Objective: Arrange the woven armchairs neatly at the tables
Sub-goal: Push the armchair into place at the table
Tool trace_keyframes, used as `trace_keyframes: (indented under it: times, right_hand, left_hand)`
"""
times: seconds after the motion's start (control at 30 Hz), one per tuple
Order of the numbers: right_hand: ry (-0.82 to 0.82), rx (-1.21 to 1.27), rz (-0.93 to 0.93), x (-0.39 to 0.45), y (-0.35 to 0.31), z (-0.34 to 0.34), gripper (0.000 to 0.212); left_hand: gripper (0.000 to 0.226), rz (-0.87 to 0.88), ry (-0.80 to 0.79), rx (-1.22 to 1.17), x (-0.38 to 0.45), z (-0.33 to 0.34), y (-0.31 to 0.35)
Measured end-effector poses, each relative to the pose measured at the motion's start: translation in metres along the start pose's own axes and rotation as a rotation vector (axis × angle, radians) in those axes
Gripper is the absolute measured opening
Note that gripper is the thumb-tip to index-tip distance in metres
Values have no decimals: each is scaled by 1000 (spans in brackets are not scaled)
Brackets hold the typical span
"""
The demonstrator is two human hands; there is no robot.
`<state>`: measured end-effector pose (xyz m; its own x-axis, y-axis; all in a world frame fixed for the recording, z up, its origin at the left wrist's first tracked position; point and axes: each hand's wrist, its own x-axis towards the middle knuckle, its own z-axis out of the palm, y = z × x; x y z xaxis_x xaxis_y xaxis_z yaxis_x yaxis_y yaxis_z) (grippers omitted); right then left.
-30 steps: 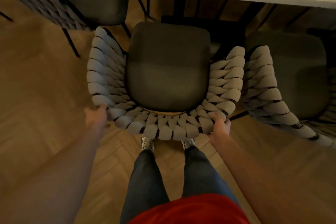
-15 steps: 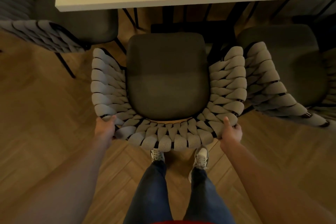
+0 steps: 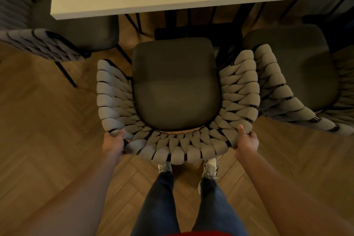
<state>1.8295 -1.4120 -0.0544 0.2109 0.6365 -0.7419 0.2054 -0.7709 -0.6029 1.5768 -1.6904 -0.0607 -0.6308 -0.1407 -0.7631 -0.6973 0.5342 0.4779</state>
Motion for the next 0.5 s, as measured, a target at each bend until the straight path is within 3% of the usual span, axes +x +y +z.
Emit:
trace_keyframes:
  times: [0.5]
  right_hand:
    - [-112,16,11,12,-10,9,57]
  left_hand:
    - [56,-12,37,-43,14,7,20]
